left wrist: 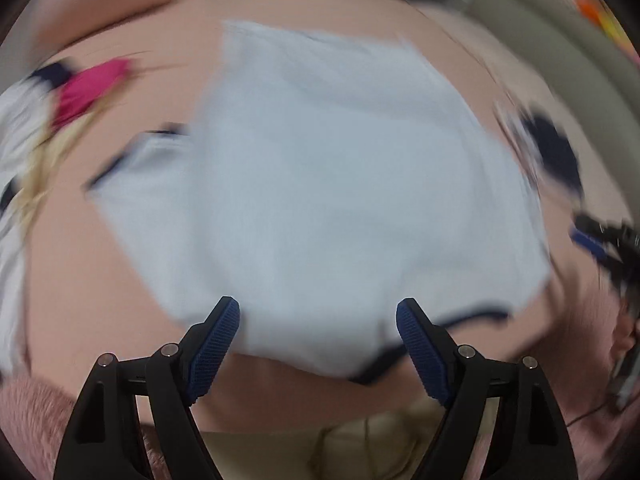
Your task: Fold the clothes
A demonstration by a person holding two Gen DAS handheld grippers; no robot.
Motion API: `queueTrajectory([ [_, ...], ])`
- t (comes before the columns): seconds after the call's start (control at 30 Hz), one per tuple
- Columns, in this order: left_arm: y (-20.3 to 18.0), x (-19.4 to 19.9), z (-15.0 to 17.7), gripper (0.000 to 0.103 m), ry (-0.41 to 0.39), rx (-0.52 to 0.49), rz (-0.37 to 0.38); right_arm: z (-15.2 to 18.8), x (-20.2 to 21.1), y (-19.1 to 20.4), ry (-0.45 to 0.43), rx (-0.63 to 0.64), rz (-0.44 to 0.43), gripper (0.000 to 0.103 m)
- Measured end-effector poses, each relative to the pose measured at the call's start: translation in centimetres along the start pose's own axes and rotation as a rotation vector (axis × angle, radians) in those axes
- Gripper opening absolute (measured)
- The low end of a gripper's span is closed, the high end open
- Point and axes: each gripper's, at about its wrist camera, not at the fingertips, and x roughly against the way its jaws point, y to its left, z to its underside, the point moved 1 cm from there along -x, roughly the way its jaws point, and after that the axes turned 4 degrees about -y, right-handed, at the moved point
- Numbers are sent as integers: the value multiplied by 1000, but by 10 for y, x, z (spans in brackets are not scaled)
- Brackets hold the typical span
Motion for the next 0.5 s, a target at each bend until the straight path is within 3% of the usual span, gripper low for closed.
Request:
queueTrajectory([
  [0.07,26,3,-7,81,-18,87,-28,-18,-6,-30,-37,-98,65,66],
  [0.1,38,1,-10,81,-4,126,-33,-24,-19,-44,-5,-156,82,66],
  [0.17,59,0,-14,81,11,199,-38,-26,-44,-66,79,-243,42,66],
  [0.27,91,4,-21,81,-40,287,-64,-27,-61,-75,86,-258,27,66],
  [0.33,121,1,-28,80,-90,391,-122,-30,-63,-65,58,-201,-16,49],
  [0.37,138,-3,-29,80,-95,462,-114,-29,-66,-65,65,-218,-29,28],
  [0.4,154,-9,-29,79,-95,551,-64,-28,-70,-66,72,-235,-43,19],
  [0.43,163,-15,-27,79,-97,625,-17,-27,-73,-66,79,-252,-56,17],
  [0.5,176,-22,-24,78,-120,714,-3,-25,-75,-70,75,-270,-59,15],
])
